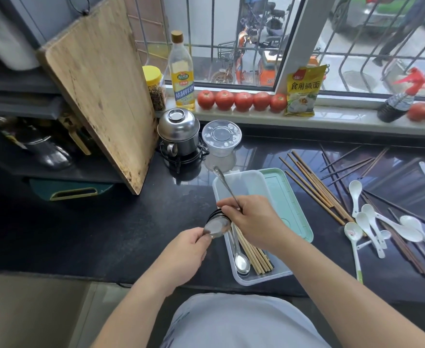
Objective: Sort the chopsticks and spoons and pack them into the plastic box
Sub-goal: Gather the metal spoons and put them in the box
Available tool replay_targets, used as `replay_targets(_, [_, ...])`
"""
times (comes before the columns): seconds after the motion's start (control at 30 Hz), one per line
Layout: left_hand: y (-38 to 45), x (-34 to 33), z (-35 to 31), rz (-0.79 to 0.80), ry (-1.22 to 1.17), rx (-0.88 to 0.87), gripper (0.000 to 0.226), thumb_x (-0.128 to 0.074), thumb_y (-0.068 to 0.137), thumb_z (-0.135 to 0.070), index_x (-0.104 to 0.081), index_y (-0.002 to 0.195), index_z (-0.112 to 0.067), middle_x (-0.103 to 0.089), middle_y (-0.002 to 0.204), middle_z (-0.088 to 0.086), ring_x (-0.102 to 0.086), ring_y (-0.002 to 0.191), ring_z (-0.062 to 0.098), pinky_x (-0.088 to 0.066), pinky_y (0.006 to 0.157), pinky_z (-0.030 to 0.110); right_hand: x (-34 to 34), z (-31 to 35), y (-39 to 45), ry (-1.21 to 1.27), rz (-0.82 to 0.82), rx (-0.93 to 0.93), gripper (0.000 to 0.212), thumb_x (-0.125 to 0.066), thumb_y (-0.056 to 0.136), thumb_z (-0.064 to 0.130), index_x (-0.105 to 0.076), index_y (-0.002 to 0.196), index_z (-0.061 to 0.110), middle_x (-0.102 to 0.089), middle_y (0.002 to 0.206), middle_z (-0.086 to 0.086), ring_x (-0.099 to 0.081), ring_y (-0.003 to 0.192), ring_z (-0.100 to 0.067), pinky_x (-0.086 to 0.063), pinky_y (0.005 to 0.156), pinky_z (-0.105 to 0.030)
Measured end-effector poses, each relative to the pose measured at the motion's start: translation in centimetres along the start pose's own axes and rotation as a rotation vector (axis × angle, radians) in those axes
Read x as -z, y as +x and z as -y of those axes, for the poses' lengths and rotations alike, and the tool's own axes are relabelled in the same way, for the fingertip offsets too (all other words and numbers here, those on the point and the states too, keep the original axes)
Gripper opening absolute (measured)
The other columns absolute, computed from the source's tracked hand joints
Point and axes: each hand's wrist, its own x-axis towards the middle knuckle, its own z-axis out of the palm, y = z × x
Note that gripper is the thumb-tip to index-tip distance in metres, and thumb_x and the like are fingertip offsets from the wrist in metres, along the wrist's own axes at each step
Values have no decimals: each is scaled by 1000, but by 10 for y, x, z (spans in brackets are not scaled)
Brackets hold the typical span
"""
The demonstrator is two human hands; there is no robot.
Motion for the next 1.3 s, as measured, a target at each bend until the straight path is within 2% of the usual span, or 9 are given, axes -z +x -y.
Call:
replay_targets(0.1, [0,-2,0,-12,119,-63,30,-40,109,-31,-51,82,-22,-43,53,-14,-33,43,3,-27,49,24,5,1,2,-137,85,1,28,-55,102,21,-72,124,23,-74,115,7,-63,92,-5,-45,83,-19])
replay_targets(0.27, [-3,-7,4,78,158,-46,28,-39,109,-33,-54,92,-16,-61,68,-8,-44,48,5,-36,54,26,4,-2,2,-271,153,-3,24,-57,101,25,-74,118,24,-74,116,6,-65,110,-14,-48,96,-25])
replay_targets(0.43, [-2,-7,2,-6,154,-49,26,-37,110,-30,-54,92,-21,-73,83,-2,-57,52,9,-40,49,20,9,-10,3,-220,1,5,19,-63,97,29,-78,92,18,-76,86,4,-66,84,-15,-54,81,-34])
replay_targets(0.6, [7,-3,3,-149,349,-42,32,-34,111,-30,-51,85,-26,-69,79,-4,-56,59,14,-42,57,31,18,-14,7,-163,-170,17,15,-66,96,29,-76,90,19,-72,81,6,-65,80,-14,-54,79,-37])
replay_targets(0.77, [14,3,7,-236,-103,-20,27,-43,108,-35,-63,94,-24,-53,67,-4,-41,54,10,-33,53,31,37,-8,23,-71,44,-68,22,-56,102,35,-74,107,22,-70,100,13,-60,87,-6,-45,76,-26])
replay_targets(0.93, [24,19,8,-258,-368,115,21,-49,107,-35,-63,102,-20,-50,69,0,-33,45,5,-27,40,25,33,-36,46,122,-24,-452,21,-51,101,15,-72,102,14,-70,90,-1,-55,66,-14,-48,52,-27])
replay_targets(1.1, [17,22,22,-240,-359,98,22,-54,105,-28,-60,94,-10,-52,72,6,-32,44,8,-28,43,25,-35,-75,46,183,89,-790,21,-49,101,7,-66,112,3,-63,97,-13,-60,66,-25,-61,70,-42])
replay_targets(1.2, [12,19,31,-231,-377,112,27,-52,106,-27,-64,103,-3,-57,74,10,-30,44,12,-26,45,26,-59,-86,51,121,20,-767,22,-48,95,7,-67,106,2,-67,96,-17,-69,79,-36,-62,75,-46])
replay_targets(1.3, [8,18,33,-229,-386,108,19,-52,107,-23,-66,107,-10,-66,75,9,-32,42,11,-28,43,23,-66,-85,53,4,26,-682,27,-48,93,14,-71,104,6,-72,102,-15,-70,90,-37,-61,83,-45])
